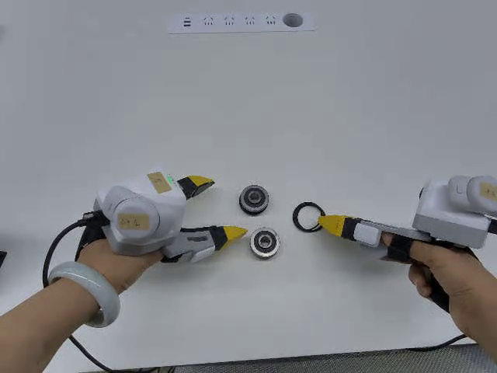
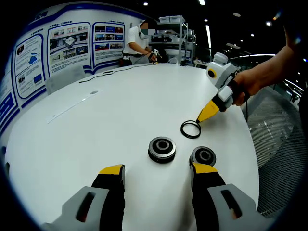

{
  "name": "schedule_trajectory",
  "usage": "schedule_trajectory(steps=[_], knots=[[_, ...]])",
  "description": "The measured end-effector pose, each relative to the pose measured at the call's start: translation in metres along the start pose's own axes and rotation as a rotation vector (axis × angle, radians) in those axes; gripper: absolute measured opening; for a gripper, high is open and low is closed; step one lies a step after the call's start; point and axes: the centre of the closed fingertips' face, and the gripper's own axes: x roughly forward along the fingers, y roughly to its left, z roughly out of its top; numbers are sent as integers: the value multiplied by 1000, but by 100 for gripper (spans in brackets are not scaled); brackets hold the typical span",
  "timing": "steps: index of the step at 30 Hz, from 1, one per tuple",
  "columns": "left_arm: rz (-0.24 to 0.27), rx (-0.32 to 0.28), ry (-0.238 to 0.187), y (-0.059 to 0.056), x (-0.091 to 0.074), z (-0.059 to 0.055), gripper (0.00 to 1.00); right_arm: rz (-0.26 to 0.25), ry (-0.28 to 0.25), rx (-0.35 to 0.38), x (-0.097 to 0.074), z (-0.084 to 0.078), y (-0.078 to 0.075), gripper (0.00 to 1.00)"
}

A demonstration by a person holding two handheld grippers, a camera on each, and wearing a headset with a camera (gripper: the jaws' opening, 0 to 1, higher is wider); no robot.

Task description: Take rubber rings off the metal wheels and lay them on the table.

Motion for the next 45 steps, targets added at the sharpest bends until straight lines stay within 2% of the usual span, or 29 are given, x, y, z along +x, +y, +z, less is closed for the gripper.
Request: schedule_trajectory(steps=[8,13,21,34,45], knots=[[0,0,-4,0,0,1,54,-13,-4,-11,-4,3,-4,8],[4,1,-11,0,-1,6,51,5,-23,-16,0,14,4,8],[7,13,-22,1,1,14,44,46,-32,-33,17,28,19,8],[-17,36,-33,-5,14,25,35,89,-12,-43,41,29,36,8],[-28,42,-10,-8,25,28,25,106,-4,-38,51,28,42,8]])
